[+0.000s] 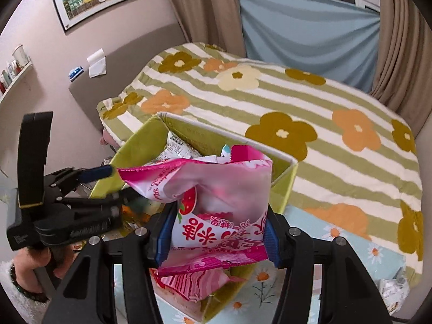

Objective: Organize snacks
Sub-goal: 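Carry both packets over the box and open both tools to drop them, then withdraw both tools from the box toward the remaining snacks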

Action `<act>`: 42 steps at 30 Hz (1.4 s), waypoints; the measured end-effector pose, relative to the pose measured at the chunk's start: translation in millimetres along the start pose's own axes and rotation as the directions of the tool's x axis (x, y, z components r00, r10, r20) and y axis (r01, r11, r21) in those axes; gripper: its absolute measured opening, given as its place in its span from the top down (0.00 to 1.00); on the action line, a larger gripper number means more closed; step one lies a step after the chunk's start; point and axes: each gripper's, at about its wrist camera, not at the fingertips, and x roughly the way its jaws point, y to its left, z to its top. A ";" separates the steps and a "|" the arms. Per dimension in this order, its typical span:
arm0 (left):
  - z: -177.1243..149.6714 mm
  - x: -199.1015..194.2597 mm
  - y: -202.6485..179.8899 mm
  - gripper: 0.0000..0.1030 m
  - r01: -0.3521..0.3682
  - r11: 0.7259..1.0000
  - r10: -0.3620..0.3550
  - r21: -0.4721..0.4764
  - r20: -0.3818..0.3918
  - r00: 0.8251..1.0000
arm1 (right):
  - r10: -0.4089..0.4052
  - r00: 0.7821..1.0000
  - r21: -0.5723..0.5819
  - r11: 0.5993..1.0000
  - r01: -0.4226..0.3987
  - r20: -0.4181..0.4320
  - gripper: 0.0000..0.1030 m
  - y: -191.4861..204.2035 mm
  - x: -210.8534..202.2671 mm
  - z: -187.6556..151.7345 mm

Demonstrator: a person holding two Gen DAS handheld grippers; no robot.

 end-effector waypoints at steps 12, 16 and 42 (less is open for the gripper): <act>-10.5 2.6 16.7 0.00 -0.004 0.999 0.004 0.052 -0.006 1.000 | -0.050 0.998 0.049 0.997 0.052 -0.047 0.48 -1.3 25.3 8.6; -14.4 1.3 14.0 0.00 0.008 0.998 -0.008 0.070 -0.009 1.000 | -0.094 0.995 0.049 0.994 0.095 -0.009 0.28 -2.2 29.2 9.1; -35.9 -56.4 -66.7 0.00 0.174 0.955 -0.188 0.240 0.038 0.981 | -0.185 0.978 0.267 0.952 0.152 0.101 0.00 -47.4 -75.6 -51.9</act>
